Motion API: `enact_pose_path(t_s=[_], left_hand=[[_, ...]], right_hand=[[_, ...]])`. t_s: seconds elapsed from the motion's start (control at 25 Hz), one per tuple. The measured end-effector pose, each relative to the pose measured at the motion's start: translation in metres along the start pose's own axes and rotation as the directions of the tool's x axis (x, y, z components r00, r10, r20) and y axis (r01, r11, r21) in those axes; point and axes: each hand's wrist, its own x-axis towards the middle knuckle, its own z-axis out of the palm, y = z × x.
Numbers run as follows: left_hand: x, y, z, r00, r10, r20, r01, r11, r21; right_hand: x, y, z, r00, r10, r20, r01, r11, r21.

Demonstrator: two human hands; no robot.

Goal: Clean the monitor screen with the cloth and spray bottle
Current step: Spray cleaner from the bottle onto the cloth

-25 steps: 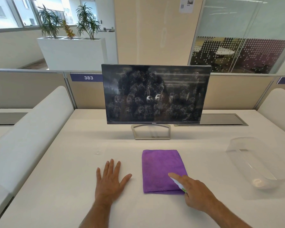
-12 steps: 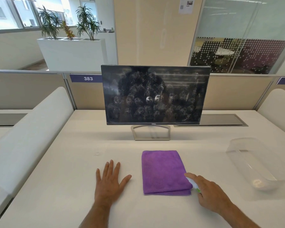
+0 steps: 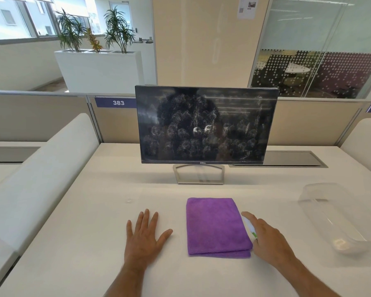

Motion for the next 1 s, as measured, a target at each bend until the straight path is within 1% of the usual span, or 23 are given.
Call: enact_pose_path(t_s=[0.2, 0.44, 0.68, 0.84, 1.0], left_hand=[[0.0, 0.0, -0.001, 1.0, -0.001, -0.006, 0.001, 1.0, 0.008], [-0.001, 0.001, -0.001, 1.0, -0.001, -0.006, 0.001, 1.0, 0.011], [0.0, 0.001, -0.001, 1.0, 0.003, -0.012, -0.003, 1.0, 0.0], [0.0, 0.0, -0.001, 1.0, 0.004, -0.024, -0.004, 1.0, -0.006], [-0.001, 0.0, 0.0, 1.0, 0.004, -0.025, -0.004, 1.0, -0.003]], right_hand=[[0.015, -0.013, -0.003, 0.999, 0.035, -0.013, -0.034, 0.999, 0.031], [0.023, -0.029, 0.0, 1.0, 0.012, 0.021, -0.012, 1.0, 0.017], [0.029, -0.051, 0.004, 0.998, -0.056, -0.02, 0.058, 0.994, 0.09], [0.03, -0.064, 0.009, 0.99, -0.143, 0.005, 0.143, 0.989, 0.032], [0.029, -0.076, 0.01, 0.982, -0.188, -0.025, 0.189, 0.98, 0.069]])
